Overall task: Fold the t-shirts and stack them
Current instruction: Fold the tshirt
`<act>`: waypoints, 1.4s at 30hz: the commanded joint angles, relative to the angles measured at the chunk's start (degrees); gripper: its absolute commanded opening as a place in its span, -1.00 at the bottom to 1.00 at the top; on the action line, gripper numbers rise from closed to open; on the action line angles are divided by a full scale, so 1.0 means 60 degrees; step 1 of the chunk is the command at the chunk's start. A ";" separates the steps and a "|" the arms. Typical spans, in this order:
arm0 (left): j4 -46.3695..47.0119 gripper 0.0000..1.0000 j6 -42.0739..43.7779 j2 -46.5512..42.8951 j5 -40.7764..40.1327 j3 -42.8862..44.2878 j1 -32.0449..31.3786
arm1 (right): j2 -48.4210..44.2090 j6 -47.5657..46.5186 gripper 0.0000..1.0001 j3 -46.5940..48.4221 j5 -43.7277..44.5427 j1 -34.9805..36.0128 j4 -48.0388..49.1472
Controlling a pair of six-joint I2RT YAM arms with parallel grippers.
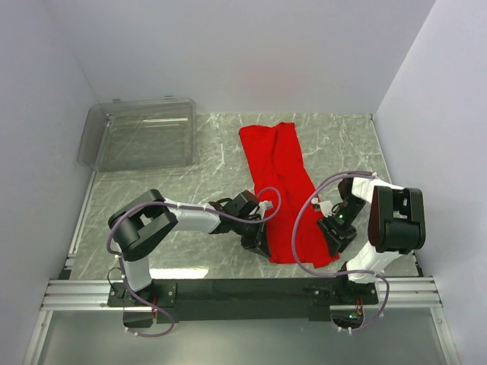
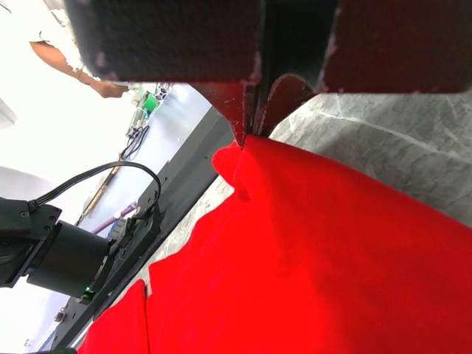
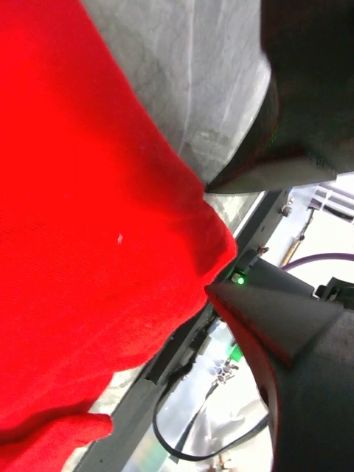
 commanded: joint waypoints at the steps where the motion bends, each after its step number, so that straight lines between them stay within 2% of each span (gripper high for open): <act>1: 0.0347 -0.99 -0.0015 -0.0064 0.0245 0.0201 -0.0069 | 0.0177 0.0067 0.12 -0.0030 -0.0144 0.0147 0.0718; 3: 0.0333 -0.99 0.0000 -0.0093 0.0216 0.0216 -0.0069 | 0.0206 0.0097 0.01 -0.0001 -0.0203 0.0147 0.0703; 6: 0.0289 -0.99 0.0014 -0.0167 0.0186 0.0231 -0.0069 | 0.0352 0.0126 -0.35 0.0058 -0.0378 0.0118 0.0543; 9: 0.0274 -0.99 0.0058 -0.0313 0.0142 0.0216 -0.0069 | 0.0309 0.0126 -0.52 0.0117 -0.0641 0.0132 0.0513; 12: 0.0128 -0.99 0.0131 -0.0488 0.0069 0.0230 -0.0069 | 0.0178 0.0097 -0.83 0.0146 -0.0891 0.0103 0.0353; 15: -0.0092 -0.99 0.0234 -0.0693 -0.0018 0.0230 -0.0069 | -0.0128 -0.0064 -1.00 0.0219 -0.1301 -0.0115 0.0060; 21: -0.0766 -0.99 0.0468 -0.1104 -0.0107 0.0333 -0.0069 | -0.0993 -0.0971 -1.00 0.1053 -0.2458 -0.0892 -0.1315; 28: -0.1571 -0.99 0.0820 -0.1236 -0.0092 0.0523 -0.0054 | -0.1580 -0.1397 -1.00 0.1771 -0.3118 -0.1215 -0.1919; 36: -0.1923 -0.99 0.0907 -0.1163 -0.0092 0.1283 0.0487 | -0.0894 -0.1412 -1.00 0.2678 -0.3747 -0.1391 -0.2299; 42: -0.2041 -0.99 0.0952 -0.0797 0.0376 0.2105 0.0912 | -0.0263 -0.1179 -1.00 0.3076 -0.3661 -0.1348 -0.2462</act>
